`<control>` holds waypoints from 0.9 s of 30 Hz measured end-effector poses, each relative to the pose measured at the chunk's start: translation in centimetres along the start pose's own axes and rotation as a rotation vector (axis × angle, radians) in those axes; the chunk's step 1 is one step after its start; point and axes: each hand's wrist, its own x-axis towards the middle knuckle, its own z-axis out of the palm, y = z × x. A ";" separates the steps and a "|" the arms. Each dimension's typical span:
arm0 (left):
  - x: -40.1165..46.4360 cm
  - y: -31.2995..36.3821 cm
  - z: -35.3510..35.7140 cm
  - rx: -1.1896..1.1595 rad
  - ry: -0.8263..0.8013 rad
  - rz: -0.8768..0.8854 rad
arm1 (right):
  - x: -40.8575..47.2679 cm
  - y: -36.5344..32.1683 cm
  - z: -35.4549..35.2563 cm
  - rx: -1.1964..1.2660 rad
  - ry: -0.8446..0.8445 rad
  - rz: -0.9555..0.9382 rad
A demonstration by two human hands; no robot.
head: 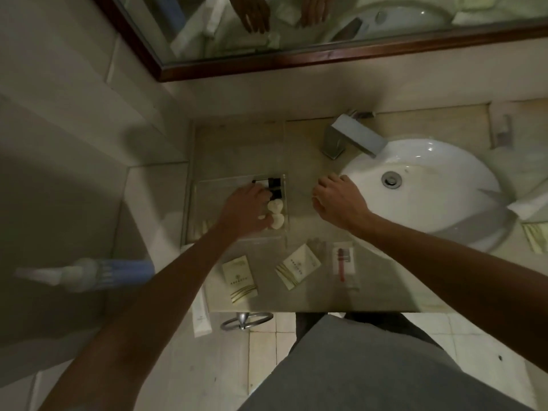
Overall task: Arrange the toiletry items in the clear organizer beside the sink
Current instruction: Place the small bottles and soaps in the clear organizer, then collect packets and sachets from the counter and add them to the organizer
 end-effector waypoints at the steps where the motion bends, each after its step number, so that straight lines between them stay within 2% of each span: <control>1: 1.4 1.6 -0.4 0.013 0.026 0.048 | -0.4 0.7 -0.4 -0.002 0.011 0.027; 4: 6.3 7.1 -1.1 0.008 0.088 0.209 | -2.6 4.1 -1.9 -0.011 0.028 0.124; 10: 14.8 20.3 -0.1 -0.105 0.034 0.393 | -11.8 15.5 -3.6 -0.052 0.030 0.360; 17: 21.5 36.0 1.5 -0.182 -0.083 0.432 | -26.1 30.3 -4.8 -0.056 -0.040 0.629; 19: 22.8 39.3 2.3 -0.205 -0.094 0.444 | -29.3 34.9 -4.8 -0.082 -0.122 0.671; 23: 25.1 44.2 4.1 -0.201 -0.117 0.461 | -33.8 42.9 -3.9 -0.145 -0.362 0.548; 27: 26.6 46.1 5.3 -0.194 -0.151 0.461 | -35.1 47.1 -2.0 -0.126 -0.383 0.419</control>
